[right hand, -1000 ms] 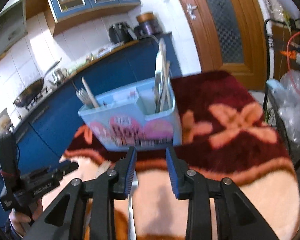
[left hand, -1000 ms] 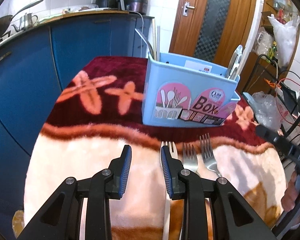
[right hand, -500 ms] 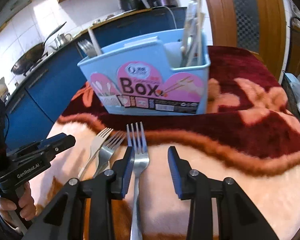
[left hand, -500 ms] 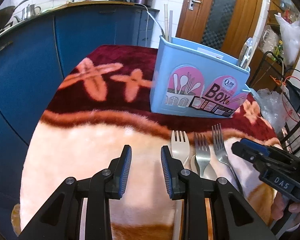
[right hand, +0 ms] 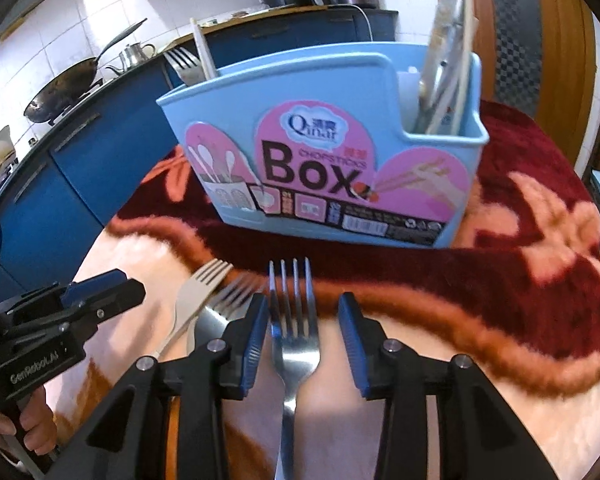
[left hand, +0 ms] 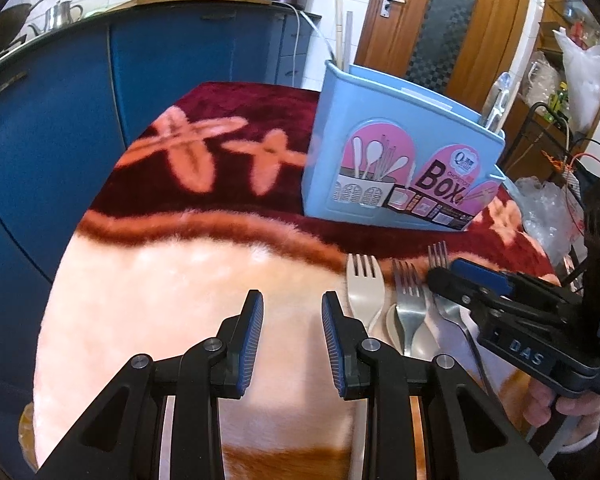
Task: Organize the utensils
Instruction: 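Grasp a steel fork with the right tool while the left tool grasps another steel fork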
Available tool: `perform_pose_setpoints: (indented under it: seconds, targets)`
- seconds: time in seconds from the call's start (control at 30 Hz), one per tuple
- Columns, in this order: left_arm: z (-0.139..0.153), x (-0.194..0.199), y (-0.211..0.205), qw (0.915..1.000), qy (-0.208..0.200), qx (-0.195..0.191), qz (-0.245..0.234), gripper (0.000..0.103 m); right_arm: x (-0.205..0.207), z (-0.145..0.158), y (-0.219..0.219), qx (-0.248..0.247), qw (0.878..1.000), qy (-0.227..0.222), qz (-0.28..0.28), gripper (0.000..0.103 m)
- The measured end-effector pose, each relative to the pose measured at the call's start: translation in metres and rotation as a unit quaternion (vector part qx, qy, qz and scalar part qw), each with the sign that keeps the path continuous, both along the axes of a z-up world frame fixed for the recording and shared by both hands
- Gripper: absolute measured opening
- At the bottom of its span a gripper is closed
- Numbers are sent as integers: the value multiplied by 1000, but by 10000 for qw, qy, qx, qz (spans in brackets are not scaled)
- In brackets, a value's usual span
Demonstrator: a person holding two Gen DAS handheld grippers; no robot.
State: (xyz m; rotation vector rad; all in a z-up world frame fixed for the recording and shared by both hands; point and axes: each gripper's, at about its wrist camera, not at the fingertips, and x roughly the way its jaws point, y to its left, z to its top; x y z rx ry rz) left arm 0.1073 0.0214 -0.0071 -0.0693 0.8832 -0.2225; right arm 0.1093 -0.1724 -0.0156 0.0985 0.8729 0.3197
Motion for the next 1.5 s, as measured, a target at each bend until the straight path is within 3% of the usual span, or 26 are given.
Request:
perform_pose_setpoints:
  seconds: [0.37, 0.4, 0.43, 0.47, 0.6, 0.77, 0.83, 1.0, 1.3, 1.5]
  targets:
    - [4, -6, -19, 9995, 0, 50, -308, 31, -18, 9, -29, 440, 9981, -205, -369, 25]
    - [4, -6, -22, 9994, 3, 51, -347, 31, -20, 9, -31, 372, 9982, -202, -421, 23]
    - [5, -6, -26, 9992, 2, 50, -396, 31, -21, 9, -32, 317, 9983, -203, -450, 11]
    - [5, -6, -29, 9990, 0, 52, -450, 31, -23, 9, -35, 189, 9983, -206, -505, 8]
    - [5, -4, -47, 9976, -9, 80, -694, 31, -29, 7, -47, 26, 9977, -206, -641, 7]
    - [4, 5, -69, 9935, 61, 105, -1134, 31, -33, 4, -56, 160, 9978, -178, -615, 7]
    - [2, 9, -74, 9921, 154, 156, -1233, 22, -34, 3, -58, 279, 9978, -126, -581, 7]
    - [-4, 16, -85, 9883, 287, 423, -1435, 22, -35, 0, -61, 400, 9975, -30, -577, 7]
    - [-7, 17, -90, 9872, 487, 749, -1322, 23, -39, 0, -64, 522, 9971, 40, -558, 10]
    - [-12, 22, -84, 9881, 615, 425, -1348, 24, -39, 0, -64, 549, 9969, 40, -564, 12]
